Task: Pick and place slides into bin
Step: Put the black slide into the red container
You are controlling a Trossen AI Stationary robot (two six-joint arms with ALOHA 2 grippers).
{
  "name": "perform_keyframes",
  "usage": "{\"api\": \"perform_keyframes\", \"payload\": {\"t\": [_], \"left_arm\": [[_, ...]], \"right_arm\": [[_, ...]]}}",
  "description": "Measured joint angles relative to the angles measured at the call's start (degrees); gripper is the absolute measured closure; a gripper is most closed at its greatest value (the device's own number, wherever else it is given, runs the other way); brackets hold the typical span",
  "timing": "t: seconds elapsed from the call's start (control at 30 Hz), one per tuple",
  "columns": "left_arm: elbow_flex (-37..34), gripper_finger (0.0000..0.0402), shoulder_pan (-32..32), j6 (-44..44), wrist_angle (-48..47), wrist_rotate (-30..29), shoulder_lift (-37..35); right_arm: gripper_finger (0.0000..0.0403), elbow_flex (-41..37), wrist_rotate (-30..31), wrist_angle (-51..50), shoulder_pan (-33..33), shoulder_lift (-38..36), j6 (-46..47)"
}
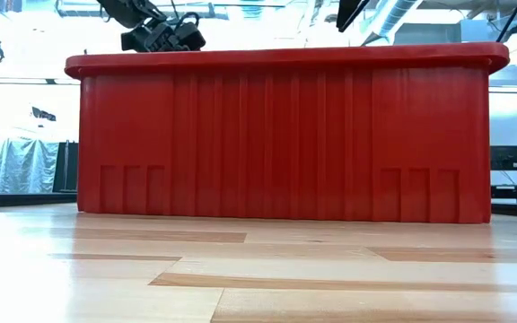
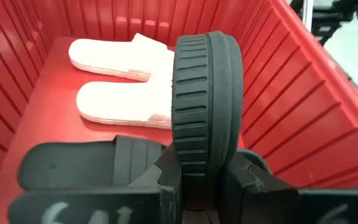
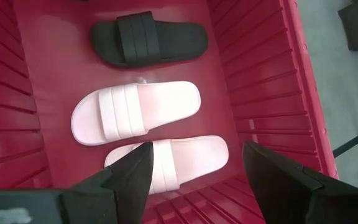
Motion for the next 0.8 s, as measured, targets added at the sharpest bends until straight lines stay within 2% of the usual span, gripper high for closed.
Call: {"api": "perform_keyframes", "payload": {"t": [0.3, 0.8], "left_arm": [[0.0, 0.0362, 0.1, 3.7, -1.5, -6.1, 0.2], [-0.4, 0.0362, -3.0, -1.1, 0.4, -2.2, 0.7]], "right_arm": [[0.0163, 0.0, 0.0, 0.0, 0.0, 0.0, 0.0], [0.0163, 0.0, 0.0, 0.0, 0.0, 0.0, -1.1]]}}
